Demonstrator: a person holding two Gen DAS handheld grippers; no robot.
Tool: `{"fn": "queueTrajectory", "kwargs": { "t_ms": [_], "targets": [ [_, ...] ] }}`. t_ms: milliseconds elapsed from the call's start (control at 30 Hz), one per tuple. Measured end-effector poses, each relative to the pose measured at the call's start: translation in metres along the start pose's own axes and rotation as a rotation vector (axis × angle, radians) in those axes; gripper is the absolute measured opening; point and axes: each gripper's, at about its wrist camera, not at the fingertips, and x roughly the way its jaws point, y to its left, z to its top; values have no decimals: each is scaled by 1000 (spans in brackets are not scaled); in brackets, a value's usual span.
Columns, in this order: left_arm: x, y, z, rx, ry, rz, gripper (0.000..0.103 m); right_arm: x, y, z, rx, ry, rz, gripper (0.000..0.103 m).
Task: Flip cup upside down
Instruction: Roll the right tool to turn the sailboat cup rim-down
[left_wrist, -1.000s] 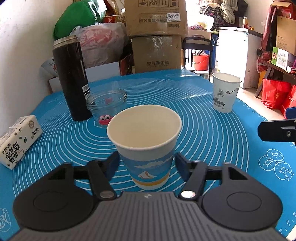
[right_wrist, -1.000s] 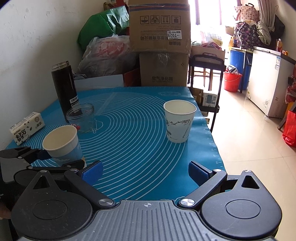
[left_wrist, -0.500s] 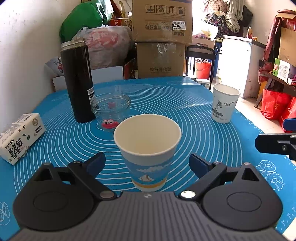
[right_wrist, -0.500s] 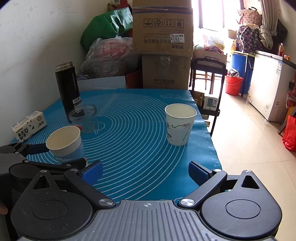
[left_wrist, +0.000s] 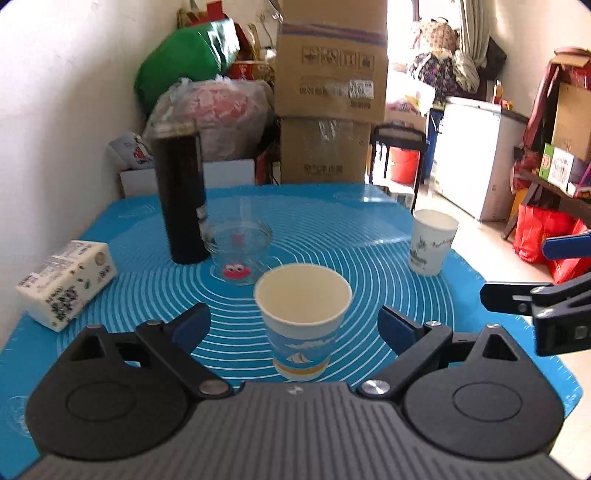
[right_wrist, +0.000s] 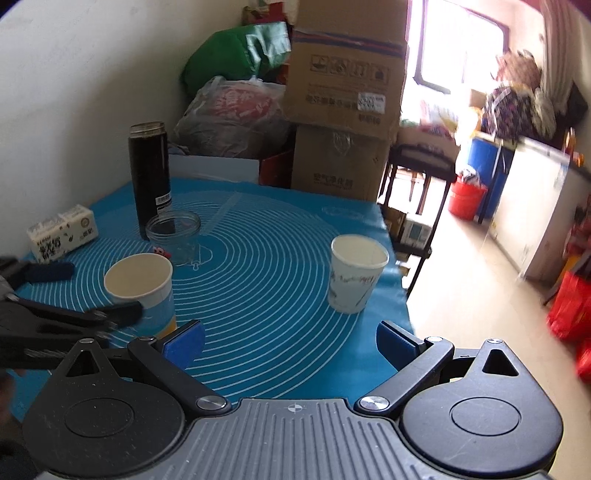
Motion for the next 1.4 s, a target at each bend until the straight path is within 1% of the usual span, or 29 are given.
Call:
{"fn": "queueTrajectory", "kwargs": {
  "t_ms": [100, 200, 267, 333, 400, 533, 700, 767, 833, 900, 967, 1033, 1100, 1200, 1300, 1400],
  "targets": [
    [-19, 10, 4, -11, -25, 13, 96, -7, 18, 11, -130, 0, -60, 101],
    [-33, 22, 5, 3, -59, 62, 96, -11, 42, 21, -277, 4, -134, 101],
    [-37, 31, 4, 6, -60, 96, 96, -10, 60, 26, -383, 11, -180, 101],
    [-40, 44, 2, -5, -56, 125, 96, -8, 82, 28, -519, 17, -237, 102],
    [-41, 57, -2, -23, -49, 161, 96, -4, 108, 26, -701, 15, -309, 103],
    [-44, 87, -12, -61, -38, 216, 96, 9, 150, 11, -1028, 37, -406, 103],
    [-51, 117, -23, -91, -43, 243, 96, 33, 191, -27, -1529, 45, -525, 103],
    [-55, 125, -27, -85, -55, 262, 96, 46, 201, -42, -1703, 51, -559, 103],
    [-55, 133, -29, -81, -65, 279, 96, 58, 210, -57, -1863, 34, -592, 103],
    [-56, 141, -32, -80, -69, 292, 96, 69, 215, -70, -2001, 26, -608, 103],
    [-55, 147, -35, -83, -67, 296, 96, 78, 220, -82, -2110, 26, -600, 103],
    [-53, 153, -36, -88, -64, 298, 96, 90, 221, -93, -2250, 40, -606, 103],
    [-51, 158, -37, -97, -62, 296, 96, 100, 219, -102, -2364, 62, -607, 103],
    [-47, 162, -36, -114, -59, 289, 96, 112, 218, -109, -2494, 78, -592, 103],
    [-43, 165, -38, -124, -52, 282, 96, 117, 219, -117, -2577, 108, -561, 103],
    [-38, 165, -39, -121, -46, 281, 96, 120, 219, -127, -2632, 143, -534, 102]
  ]
}}
